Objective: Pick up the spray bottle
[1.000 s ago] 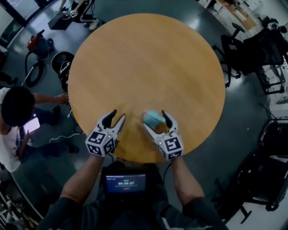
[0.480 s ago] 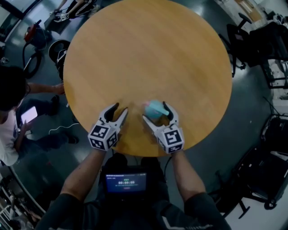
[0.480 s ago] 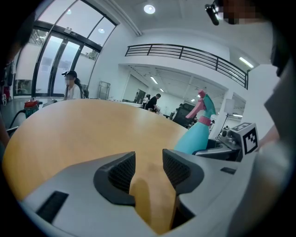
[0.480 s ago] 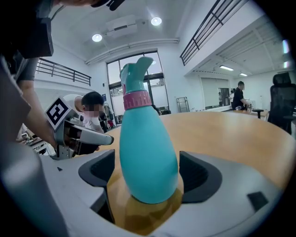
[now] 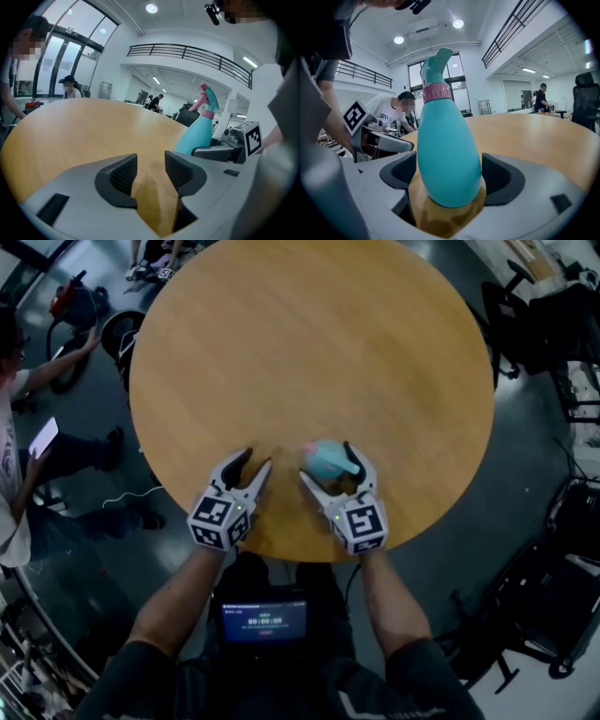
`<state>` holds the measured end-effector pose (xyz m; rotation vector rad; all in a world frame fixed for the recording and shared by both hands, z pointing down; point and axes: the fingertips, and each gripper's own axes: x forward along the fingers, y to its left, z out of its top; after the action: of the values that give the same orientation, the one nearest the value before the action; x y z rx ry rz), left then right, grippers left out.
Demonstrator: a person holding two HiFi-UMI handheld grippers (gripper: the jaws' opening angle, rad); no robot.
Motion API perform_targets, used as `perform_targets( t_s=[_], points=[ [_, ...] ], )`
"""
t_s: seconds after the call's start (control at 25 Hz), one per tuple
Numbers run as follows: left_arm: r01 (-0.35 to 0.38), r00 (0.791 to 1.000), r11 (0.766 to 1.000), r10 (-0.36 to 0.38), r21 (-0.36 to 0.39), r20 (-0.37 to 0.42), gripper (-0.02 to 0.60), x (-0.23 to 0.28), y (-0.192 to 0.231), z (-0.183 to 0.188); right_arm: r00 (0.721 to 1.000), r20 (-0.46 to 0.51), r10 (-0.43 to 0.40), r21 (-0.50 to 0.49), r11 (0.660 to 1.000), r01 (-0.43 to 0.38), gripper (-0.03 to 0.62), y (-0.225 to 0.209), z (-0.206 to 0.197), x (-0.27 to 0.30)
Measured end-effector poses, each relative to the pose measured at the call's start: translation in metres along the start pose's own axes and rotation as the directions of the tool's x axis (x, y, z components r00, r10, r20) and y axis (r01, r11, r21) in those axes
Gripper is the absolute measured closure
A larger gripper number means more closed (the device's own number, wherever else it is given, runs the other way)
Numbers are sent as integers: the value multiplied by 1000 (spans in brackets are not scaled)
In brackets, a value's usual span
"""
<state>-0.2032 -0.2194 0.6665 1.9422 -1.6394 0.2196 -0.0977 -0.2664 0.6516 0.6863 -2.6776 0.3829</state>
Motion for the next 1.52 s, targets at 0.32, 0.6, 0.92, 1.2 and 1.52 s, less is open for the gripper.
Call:
perform_targets(
  t_s=[0.32,0.6,0.92,1.2,1.52],
  points=[
    [7,1000,1000,-7,15,6,399,9,2,8,1000,15,6,-42,999,-5,163,2,4,13],
    [9,1000,1000,-9,27,5,399,13,4,14,999,27,22,-81,997,-20,131,5,11,32],
    [15,1000,1000,-15,16,25,399,14,2,20,999,9,37,-140,989,-35,145,5,10,41],
    [16,997,1000,-18,23,79,402,8,-2,47,1000,-8,29,-113,993,-30,151,4,25,31],
    [32,981,998,-42,59,191,420,-15,-16,114,997,56,53,-126,991,-46,151,12,100,6]
  ],
)
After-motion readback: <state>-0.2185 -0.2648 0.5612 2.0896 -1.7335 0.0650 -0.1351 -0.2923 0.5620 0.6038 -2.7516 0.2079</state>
